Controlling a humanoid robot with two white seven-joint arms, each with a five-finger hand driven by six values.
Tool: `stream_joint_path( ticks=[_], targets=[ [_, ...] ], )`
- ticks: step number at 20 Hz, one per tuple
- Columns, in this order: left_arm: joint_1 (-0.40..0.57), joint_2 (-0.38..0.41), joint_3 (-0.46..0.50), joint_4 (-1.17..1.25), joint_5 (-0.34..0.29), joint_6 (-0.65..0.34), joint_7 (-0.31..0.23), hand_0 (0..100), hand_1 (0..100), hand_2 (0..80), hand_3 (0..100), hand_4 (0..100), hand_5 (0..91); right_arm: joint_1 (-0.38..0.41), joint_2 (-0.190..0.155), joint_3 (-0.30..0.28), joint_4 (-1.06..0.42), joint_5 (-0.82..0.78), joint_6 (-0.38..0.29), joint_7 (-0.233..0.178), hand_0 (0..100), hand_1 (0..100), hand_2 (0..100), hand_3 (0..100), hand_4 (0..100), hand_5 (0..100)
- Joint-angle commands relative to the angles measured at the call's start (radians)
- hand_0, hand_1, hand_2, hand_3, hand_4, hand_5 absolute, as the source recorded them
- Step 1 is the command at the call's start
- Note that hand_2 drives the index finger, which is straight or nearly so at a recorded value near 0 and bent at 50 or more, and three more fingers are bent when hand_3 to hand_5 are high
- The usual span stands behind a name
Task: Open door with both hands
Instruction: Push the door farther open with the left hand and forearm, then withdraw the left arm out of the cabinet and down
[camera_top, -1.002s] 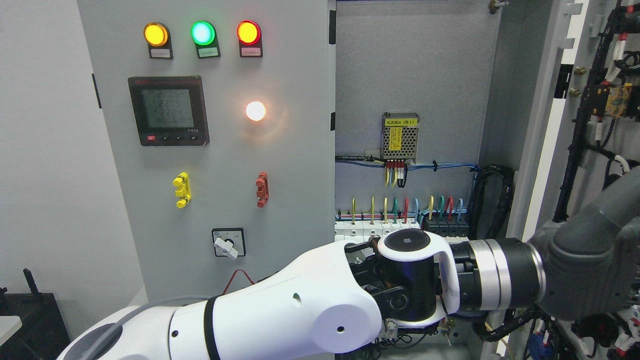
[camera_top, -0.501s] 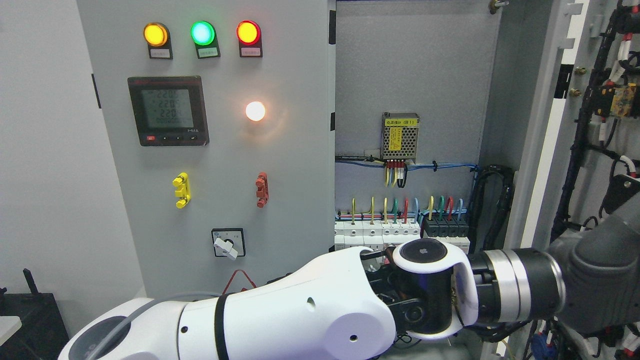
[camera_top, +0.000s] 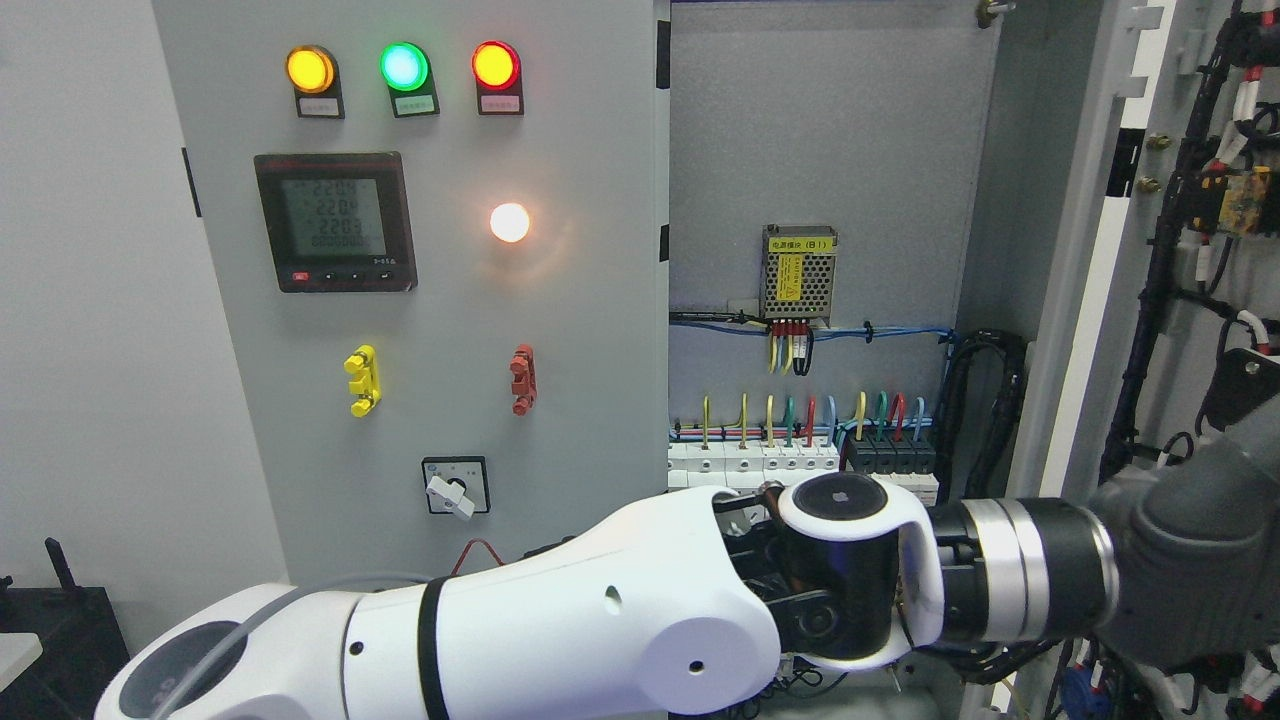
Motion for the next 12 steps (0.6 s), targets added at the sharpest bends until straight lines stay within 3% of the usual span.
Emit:
stream_joint_path(
  ticks=[1,5,7,9,12],
  targets=[
    [0.079,0.266,0.013,-0.051,-0.03,0.029,-0.044,0,0,0.0,0,3,0.0,0.0,0.0,0.0,0.0,0.0,-0.001,0.0,0,0,0,0,0,0],
    [0.3,0.49,0.085,-0.203,-0.174,0.049,-0.057,0,0,0.0,0,3,0.0,0.0,0.0,0.0,0.0,0.0,-0.001,0.0,0,0,0,0,0,0],
    [0.427,0.596,0.14,-0.269,-0.249,0.068,-0.087,0,0,0.0,0,3,0.0,0.0,0.0,0.0,0.0,0.0,-0.001,0.0,0,0,0,0,0,0],
    [0.55,0.698,0.198,-0.306,-0.29,0.082,-0.161,0,0,0.0,0,3,0.0,0.0,0.0,0.0,0.0,0.0,0.001,0.0,0,0,0,0,0,0],
    [0.742,0.817,0.311,-0.318,-0.332,0.082,-0.317,0,0,0.0,0,3,0.0,0.0,0.0,0.0,0.0,0.0,-0.001,0.0,0,0,0,0,0,0]
  ],
)
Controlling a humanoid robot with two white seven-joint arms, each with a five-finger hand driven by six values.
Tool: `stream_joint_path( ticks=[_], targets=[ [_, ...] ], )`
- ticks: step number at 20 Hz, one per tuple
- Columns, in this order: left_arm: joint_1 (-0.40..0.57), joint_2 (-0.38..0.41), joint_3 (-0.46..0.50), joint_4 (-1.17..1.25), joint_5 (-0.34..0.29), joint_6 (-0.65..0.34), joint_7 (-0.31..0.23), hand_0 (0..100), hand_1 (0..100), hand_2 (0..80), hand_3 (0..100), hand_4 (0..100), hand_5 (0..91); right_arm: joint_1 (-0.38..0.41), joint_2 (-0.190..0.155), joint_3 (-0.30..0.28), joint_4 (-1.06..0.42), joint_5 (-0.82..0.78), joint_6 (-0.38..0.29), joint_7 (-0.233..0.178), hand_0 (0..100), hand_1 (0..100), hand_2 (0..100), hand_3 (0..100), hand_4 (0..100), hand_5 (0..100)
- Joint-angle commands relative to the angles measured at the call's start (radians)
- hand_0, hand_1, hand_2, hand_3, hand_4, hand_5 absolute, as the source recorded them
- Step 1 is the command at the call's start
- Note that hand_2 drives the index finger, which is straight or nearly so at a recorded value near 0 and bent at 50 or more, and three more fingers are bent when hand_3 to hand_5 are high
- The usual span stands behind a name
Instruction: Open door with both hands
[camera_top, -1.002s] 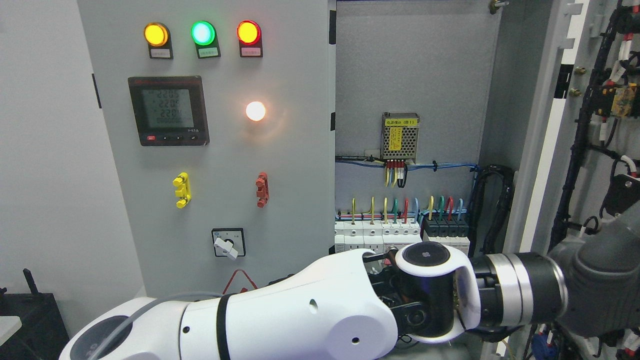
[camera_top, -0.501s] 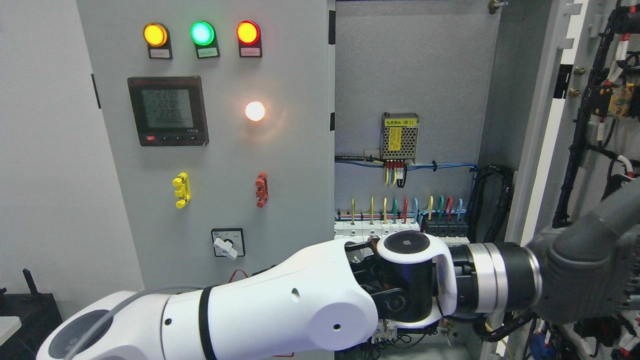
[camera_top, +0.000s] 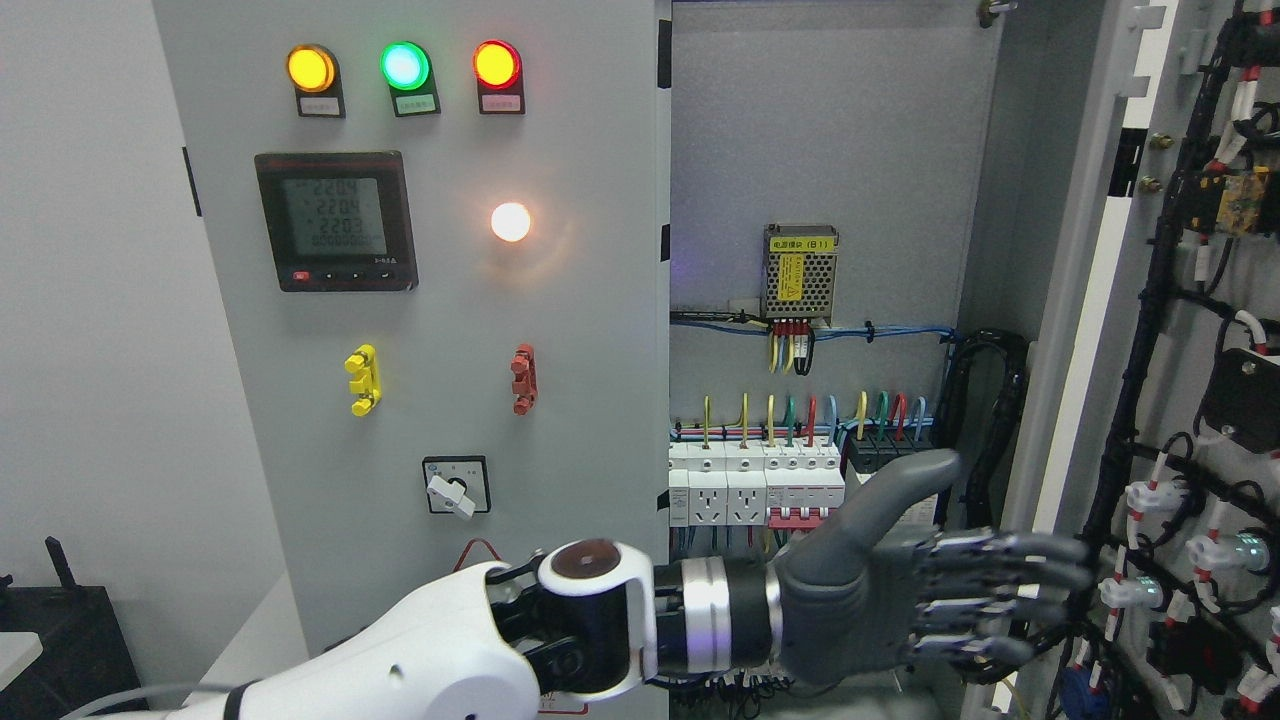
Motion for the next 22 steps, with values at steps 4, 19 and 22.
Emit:
stream_joint_path(
  ticks=[4,19,22],
  targets=[
    [0.647,0.516,0.493,-0.138,-0.283,0.006,-0.236,0,0,0.0,0,3,0.0,0.0,0.0,0.0,0.0,0.0,-0.001,0.0,0,0,0,0,0,0],
    [1.819,0.262,1.303,0.242,-1.05,-0.366,-0.267,0,0,0.0,0,3,0.0,0.0,0.0,0.0,0.0,0.0,0.001,0.0,0,0,0,0,0,0],
    [1.912,0.143,1.362,0.385,-1.183,-0.455,-0.267,0,0,0.0,0,3,0.0,0.0,0.0,0.0,0.0,0.0,-0.001,0.0,0,0,0,0,0,0]
  ],
)
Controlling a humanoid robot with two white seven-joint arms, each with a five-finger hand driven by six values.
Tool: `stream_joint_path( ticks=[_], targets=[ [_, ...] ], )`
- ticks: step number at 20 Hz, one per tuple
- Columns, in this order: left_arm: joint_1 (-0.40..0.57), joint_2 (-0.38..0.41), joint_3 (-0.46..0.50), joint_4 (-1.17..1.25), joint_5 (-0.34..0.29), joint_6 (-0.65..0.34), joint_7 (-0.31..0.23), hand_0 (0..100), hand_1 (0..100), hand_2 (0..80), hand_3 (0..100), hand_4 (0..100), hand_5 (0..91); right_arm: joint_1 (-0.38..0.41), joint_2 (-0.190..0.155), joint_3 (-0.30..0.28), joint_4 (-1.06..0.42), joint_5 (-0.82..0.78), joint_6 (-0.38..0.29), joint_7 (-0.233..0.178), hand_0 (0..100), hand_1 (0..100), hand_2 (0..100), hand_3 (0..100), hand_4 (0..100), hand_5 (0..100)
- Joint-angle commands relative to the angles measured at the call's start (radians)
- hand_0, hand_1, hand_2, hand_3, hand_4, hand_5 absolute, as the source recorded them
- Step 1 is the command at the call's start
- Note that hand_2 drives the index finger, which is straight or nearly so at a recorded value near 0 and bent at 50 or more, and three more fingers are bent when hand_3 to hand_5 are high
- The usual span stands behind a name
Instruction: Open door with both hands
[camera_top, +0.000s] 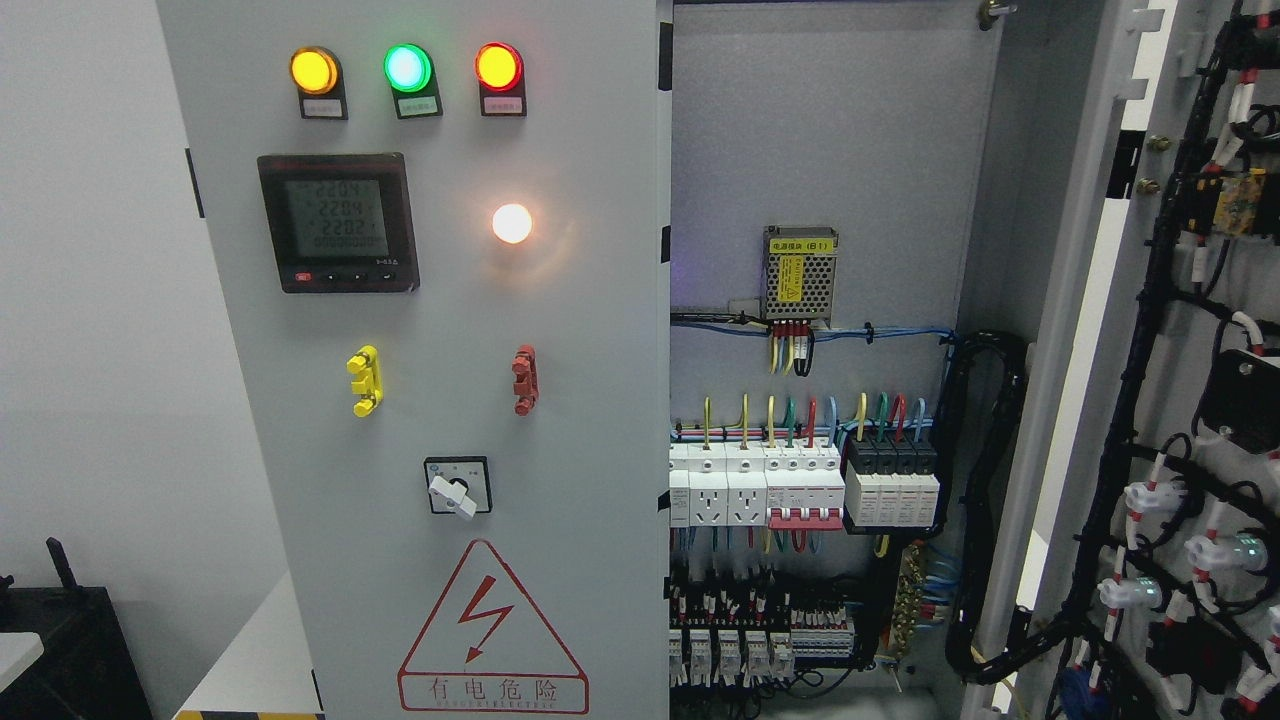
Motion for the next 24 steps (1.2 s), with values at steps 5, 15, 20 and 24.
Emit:
stream_joint_path(
  ticks=[5,15,20,24],
  targets=[
    [0.202,-0.329,0.417,0.736,-0.432,-0.15,0.017,0,0,0.0,0,3,0.0,0.0,0.0,0.0,0.0,0.0,-0.001,0.0,0,0,0,0,0,0],
    [-0.185,-0.507,0.414,1.318,-0.54,-0.138,0.102,0,0,0.0,0,3,0.0,0.0,0.0,0.0,0.0,0.0,0.001,0.0,0,0,0,0,0,0],
    [-0.237,-0.615,0.425,1.404,-0.675,-0.127,0.308,0,0,0.0,0,3,0.0,0.0,0.0,0.0,0.0,0.0,-0.001,0.0,0,0,0,0,0,0],
    [-0.275,-0.684,0.429,1.407,-0.699,-0.038,0.402,0,0,0.0,0,3,0.0,0.0,0.0,0.0,0.0,0.0,0.001,0.0,0,0,0,0,0,0]
  ],
)
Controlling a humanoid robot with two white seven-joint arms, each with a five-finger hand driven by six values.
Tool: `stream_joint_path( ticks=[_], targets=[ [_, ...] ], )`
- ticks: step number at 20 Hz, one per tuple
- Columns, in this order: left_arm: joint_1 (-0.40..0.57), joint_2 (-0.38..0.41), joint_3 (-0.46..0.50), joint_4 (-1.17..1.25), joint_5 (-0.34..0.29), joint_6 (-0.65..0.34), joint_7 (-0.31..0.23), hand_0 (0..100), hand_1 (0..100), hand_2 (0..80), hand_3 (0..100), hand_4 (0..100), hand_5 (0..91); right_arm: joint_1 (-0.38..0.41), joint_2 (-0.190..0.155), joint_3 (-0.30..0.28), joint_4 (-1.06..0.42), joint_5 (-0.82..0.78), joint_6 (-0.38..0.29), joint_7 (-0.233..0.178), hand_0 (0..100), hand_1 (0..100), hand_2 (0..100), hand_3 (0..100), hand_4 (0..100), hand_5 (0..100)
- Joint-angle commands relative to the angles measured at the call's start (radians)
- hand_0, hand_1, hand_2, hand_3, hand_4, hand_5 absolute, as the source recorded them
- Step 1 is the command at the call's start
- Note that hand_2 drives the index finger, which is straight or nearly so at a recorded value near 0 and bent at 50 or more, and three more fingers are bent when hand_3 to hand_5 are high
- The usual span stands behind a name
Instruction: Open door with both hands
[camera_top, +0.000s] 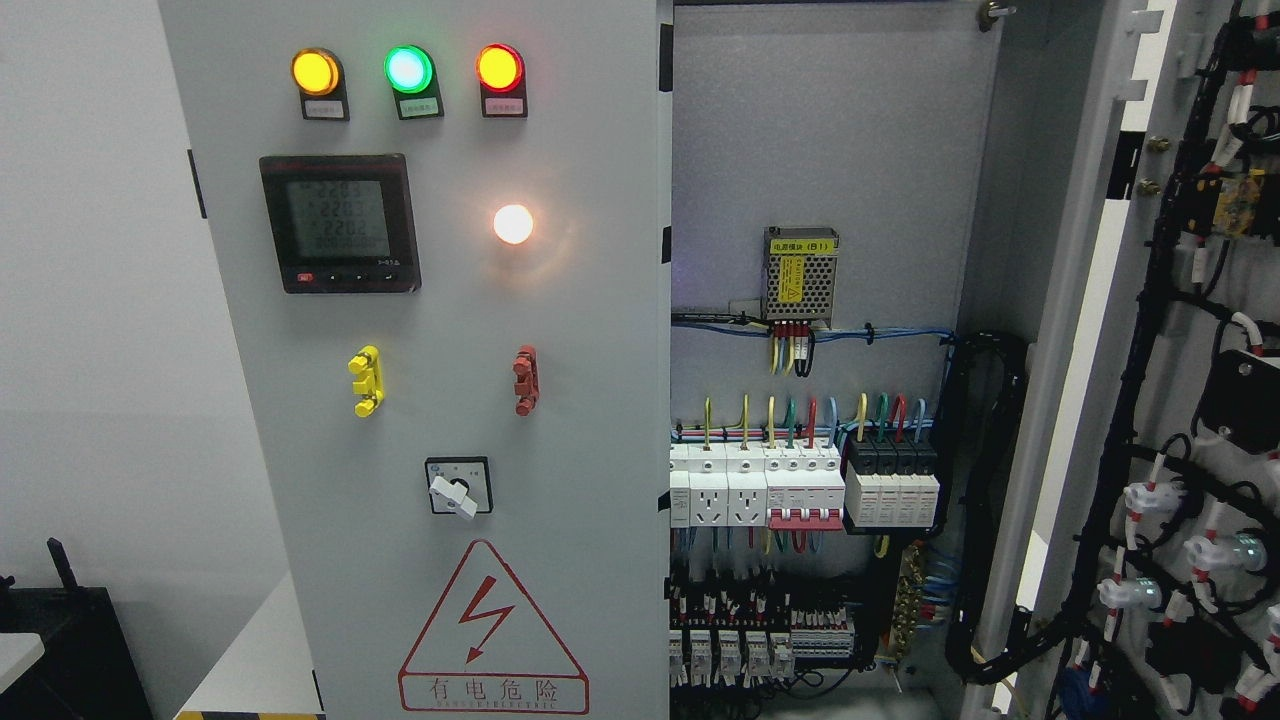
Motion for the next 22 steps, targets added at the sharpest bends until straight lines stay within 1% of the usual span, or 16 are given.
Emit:
stream_joint_path(
  ticks=[1,3,5,8,10,14,15,18,22],
  targets=[
    [-0.082,-0.226,0.059,0.287,-0.082,0.084,0.087,0,0,0.0,0,3,0.0,0.0,0.0,0.0,0.0,0.0,0.0,0.0,0,0,0,0,0,0],
    [-0.103,-0.255,0.086,0.281,-0.127,0.167,0.119,0,0,0.0,0,3,0.0,0.0,0.0,0.0,0.0,0.0,0.0,0.0,0,0,0,0,0,0],
    [-0.11,-0.275,0.109,0.278,-0.174,0.221,0.135,0,0,0.0,0,3,0.0,0.0,0.0,0.0,0.0,0.0,0.0,0.0,0,0,0,0,0,0],
    [-0.12,-0.281,0.144,0.259,-0.251,0.26,0.164,0,0,0.0,0,3,0.0,0.0,0.0,0.0,0.0,0.0,0.001,0.0,0,0,0,0,0,0],
    [-0.122,-0.284,0.148,0.252,-0.276,0.261,0.167,0,0,0.0,0,3,0.0,0.0,0.0,0.0,0.0,0.0,0.0,0.0,0,0,0,0,0,0],
    [-0.123,-0.286,0.149,0.25,-0.279,0.264,0.17,0,0,0.0,0,3,0.0,0.0,0.0,0.0,0.0,0.0,0.001,0.0,0,0,0,0,0,0],
    [-0.123,-0.286,0.149,0.252,-0.279,0.272,0.17,0,0,0.0,0,3,0.0,0.0,0.0,0.0,0.0,0.0,0.0,0.0,0,0,0,0,0,0],
    [-0.123,-0.286,0.149,0.252,-0.277,0.345,0.17,0,0,0.0,0,3,0.0,0.0,0.0,0.0,0.0,0.0,0.0,0.0,0,0,0,0,0,0],
    [-0.123,-0.286,0.149,0.253,-0.274,0.352,0.17,0,0,0.0,0,3,0.0,0.0,0.0,0.0,0.0,0.0,0.0,0.0,0,0,0,0,0,0]
  ],
)
